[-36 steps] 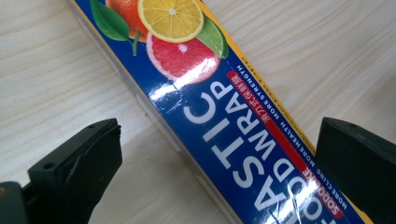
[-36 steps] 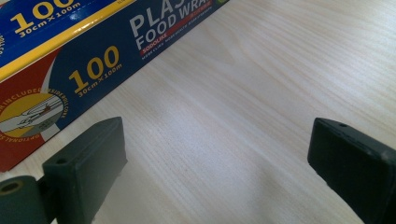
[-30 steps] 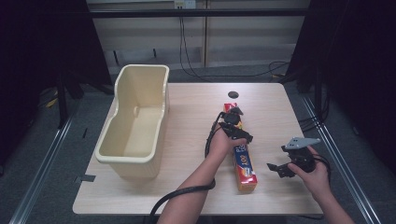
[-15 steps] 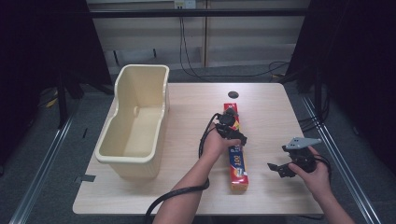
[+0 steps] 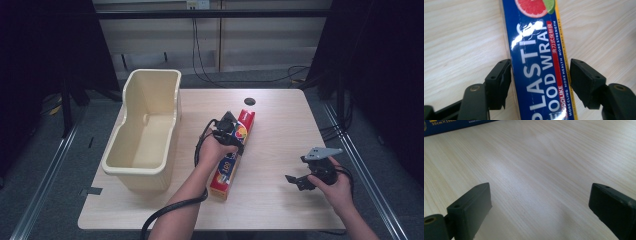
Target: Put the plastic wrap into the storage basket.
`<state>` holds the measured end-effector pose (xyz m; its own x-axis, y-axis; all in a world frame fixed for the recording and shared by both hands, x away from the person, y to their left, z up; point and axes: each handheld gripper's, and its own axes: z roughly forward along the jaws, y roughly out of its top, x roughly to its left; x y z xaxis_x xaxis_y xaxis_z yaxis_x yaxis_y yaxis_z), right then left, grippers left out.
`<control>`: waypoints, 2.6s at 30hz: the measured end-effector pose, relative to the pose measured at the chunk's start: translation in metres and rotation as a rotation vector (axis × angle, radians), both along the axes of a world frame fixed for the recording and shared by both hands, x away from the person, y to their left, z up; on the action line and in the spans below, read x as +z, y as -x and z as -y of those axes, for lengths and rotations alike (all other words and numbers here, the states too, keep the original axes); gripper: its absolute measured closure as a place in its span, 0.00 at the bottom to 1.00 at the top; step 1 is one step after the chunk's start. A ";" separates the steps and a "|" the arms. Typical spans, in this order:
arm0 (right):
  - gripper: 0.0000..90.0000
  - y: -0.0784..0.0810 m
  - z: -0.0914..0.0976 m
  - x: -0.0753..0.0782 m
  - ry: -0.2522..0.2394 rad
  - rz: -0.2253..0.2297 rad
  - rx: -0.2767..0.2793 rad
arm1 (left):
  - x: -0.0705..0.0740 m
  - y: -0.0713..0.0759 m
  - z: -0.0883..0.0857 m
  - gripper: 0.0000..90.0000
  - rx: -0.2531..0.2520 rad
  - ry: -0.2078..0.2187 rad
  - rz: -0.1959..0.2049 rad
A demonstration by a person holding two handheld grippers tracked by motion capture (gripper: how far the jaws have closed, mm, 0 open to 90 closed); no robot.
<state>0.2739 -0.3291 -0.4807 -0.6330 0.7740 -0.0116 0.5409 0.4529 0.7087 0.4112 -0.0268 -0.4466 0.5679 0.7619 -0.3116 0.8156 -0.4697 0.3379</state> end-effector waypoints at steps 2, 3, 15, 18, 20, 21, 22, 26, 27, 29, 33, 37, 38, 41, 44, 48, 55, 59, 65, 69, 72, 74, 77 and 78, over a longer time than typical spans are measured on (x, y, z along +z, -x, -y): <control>0.05 0.000 0.000 0.000 0.003 0.001 -0.005 | 0.001 0.000 -0.003 0.42 -0.003 -0.013 -0.002; 0.05 0.000 0.000 0.000 0.003 0.002 -0.006 | 0.003 0.001 -0.005 0.42 -0.011 -0.031 -0.008; 0.05 0.000 -0.002 0.001 0.004 0.005 -0.008 | 0.005 -0.001 0.003 0.27 0.002 -0.036 0.086; 0.05 0.000 -0.002 0.001 0.011 0.006 -0.009 | 0.002 -0.002 0.006 0.27 -0.006 -0.049 0.089; 0.05 0.000 -0.001 0.001 0.003 0.006 -0.011 | -0.001 -0.003 0.009 0.27 -0.004 -0.055 0.106; 0.05 0.000 -0.001 0.001 0.003 0.006 -0.011 | -0.003 -0.003 0.010 0.27 0.002 -0.058 0.105; 0.05 0.000 0.000 0.001 0.003 0.008 -0.009 | -0.004 -0.003 0.011 0.27 0.016 -0.056 0.097; 0.05 0.000 0.000 0.001 0.003 0.007 -0.010 | -0.011 -0.004 0.016 0.30 0.013 -0.076 0.096; 0.05 -0.001 -0.001 0.001 0.002 0.010 -0.007 | -0.013 -0.004 0.018 0.31 0.018 -0.072 0.097; 0.05 0.000 -0.001 0.001 0.003 0.007 -0.008 | -0.014 -0.003 0.020 0.33 -0.005 -0.113 0.104; 0.05 0.001 -0.001 0.001 0.003 0.008 -0.012 | -0.016 -0.004 0.021 0.41 0.024 -0.133 0.093; 0.05 0.001 -0.001 0.001 0.002 0.004 -0.011 | -0.010 -0.004 0.021 0.45 0.010 -0.176 0.052; 0.05 0.001 -0.001 0.001 0.002 0.003 -0.014 | -0.009 -0.003 0.019 0.45 0.011 -0.155 0.035; 0.05 0.000 0.000 0.001 0.003 0.005 -0.010 | -0.002 -0.003 0.012 0.45 0.022 -0.123 -0.027; 0.05 0.000 -0.001 0.001 0.002 0.011 -0.003 | 0.011 -0.002 0.006 0.45 0.009 -0.165 -0.037; 0.05 0.000 -0.001 0.002 0.001 0.013 -0.003 | 0.027 -0.003 -0.007 0.45 0.010 -0.166 -0.041; 0.05 0.001 -0.002 0.002 0.004 0.012 -0.008 | 0.054 -0.003 -0.025 0.45 0.024 -0.187 -0.060; 0.05 0.001 -0.002 0.003 0.000 0.017 -0.004 | 0.071 -0.005 -0.034 0.45 0.042 -0.193 -0.078; 0.05 0.000 -0.001 0.004 -0.003 0.023 -0.006 | 0.093 -0.005 -0.043 0.45 0.047 -0.192 -0.088; 0.05 0.000 -0.002 0.004 -0.007 0.021 -0.011 | 0.104 -0.005 -0.049 0.45 0.059 -0.198 -0.092; 0.05 0.000 -0.001 0.004 -0.007 0.023 -0.009 | 0.111 -0.006 -0.054 0.45 0.056 -0.211 -0.104; 0.05 0.000 -0.001 0.004 -0.010 0.020 -0.008 | 0.114 -0.005 -0.056 0.45 0.060 -0.215 -0.111; 0.05 0.000 -0.002 0.004 -0.008 0.023 -0.008 | 0.122 -0.005 -0.059 0.45 0.063 -0.214 -0.102; 0.05 0.000 -0.002 0.004 -0.009 0.023 -0.006 | 0.124 -0.005 -0.060 0.45 0.072 -0.207 -0.100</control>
